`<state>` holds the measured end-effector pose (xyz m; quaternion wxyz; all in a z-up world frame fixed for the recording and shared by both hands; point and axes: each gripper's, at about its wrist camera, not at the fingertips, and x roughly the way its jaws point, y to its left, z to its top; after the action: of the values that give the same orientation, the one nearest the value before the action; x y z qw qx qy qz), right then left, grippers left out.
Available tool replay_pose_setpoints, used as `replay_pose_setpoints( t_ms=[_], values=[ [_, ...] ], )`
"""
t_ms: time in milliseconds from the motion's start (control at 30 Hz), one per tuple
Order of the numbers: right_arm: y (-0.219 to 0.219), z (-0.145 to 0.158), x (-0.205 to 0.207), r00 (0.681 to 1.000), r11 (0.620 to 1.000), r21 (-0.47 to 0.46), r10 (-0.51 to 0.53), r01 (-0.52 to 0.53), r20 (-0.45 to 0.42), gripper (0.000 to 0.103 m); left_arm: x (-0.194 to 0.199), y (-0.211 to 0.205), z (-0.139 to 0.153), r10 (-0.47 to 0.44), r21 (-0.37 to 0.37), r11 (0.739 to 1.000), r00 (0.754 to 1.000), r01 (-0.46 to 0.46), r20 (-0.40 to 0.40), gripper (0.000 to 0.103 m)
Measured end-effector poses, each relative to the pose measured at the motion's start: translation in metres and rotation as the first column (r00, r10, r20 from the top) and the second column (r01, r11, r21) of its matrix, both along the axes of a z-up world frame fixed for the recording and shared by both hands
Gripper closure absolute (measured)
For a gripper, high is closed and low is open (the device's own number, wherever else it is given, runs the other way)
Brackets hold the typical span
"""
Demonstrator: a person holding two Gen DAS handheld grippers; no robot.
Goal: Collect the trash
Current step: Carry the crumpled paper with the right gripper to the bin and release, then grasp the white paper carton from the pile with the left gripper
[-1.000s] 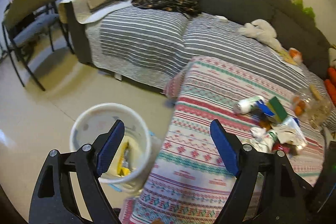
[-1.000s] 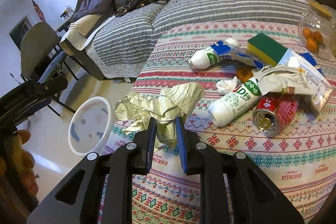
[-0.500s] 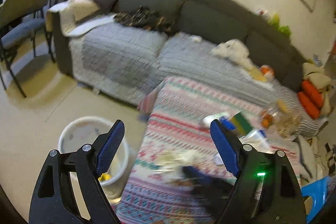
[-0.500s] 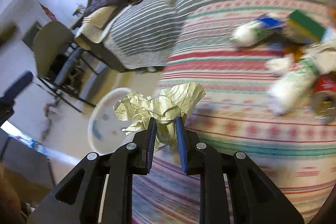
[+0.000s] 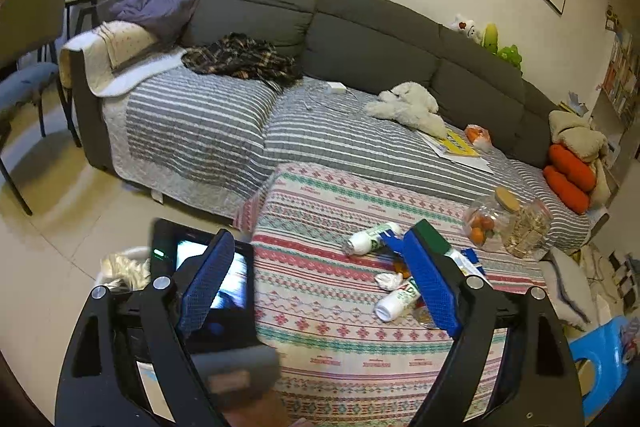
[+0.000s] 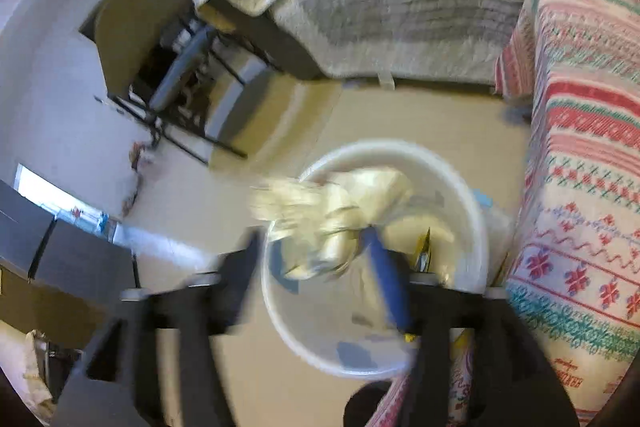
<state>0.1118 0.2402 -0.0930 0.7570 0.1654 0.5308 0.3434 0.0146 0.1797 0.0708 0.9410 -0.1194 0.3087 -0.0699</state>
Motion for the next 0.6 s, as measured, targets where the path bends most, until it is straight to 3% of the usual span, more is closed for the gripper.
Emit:
replay_pose_setpoints(
  t_ms=[67,100,133,333,500,600],
  values=[
    [-0.005,-0.001,-0.004,1.000,0.999,-0.028,0.016,-0.017,-0.011,0.024,0.002,-0.004,-0.002,-0.014,-0.013,1.000,1.000,0.014,-0.009,0.020],
    [-0.011,0.001,-0.007,1.000,0.998,-0.054,0.020,-0.020,0.000,0.014,0.001,-0.007,-0.002,-0.017,-0.011,1.000,1.000,0.017,-0.009,0.020],
    [-0.019,0.001,-0.012,1.000,0.996,-0.091,0.012,-0.012,0.009,0.011,0.001,-0.011,-0.002,-0.021,-0.005,1.000,1.000,0.021,-0.008,0.019],
    [-0.104,-0.014,-0.037,0.994,0.982,-0.163,-0.101,0.093,-0.042,0.011,-0.001,-0.036,0.000,-0.031,0.046,0.998,0.999,0.030,0.016,0.016],
    [-0.196,-0.022,-0.055,0.967,0.936,-0.255,-0.255,0.243,-0.011,0.011,0.007,-0.052,-0.007,-0.036,0.057,0.998,0.999,0.036,-0.001,0.012],
    [-0.242,-0.021,-0.064,0.950,0.907,-0.292,-0.313,0.303,0.015,0.011,0.015,-0.069,-0.017,-0.034,0.102,0.994,0.999,0.038,-0.037,0.007]
  ],
)
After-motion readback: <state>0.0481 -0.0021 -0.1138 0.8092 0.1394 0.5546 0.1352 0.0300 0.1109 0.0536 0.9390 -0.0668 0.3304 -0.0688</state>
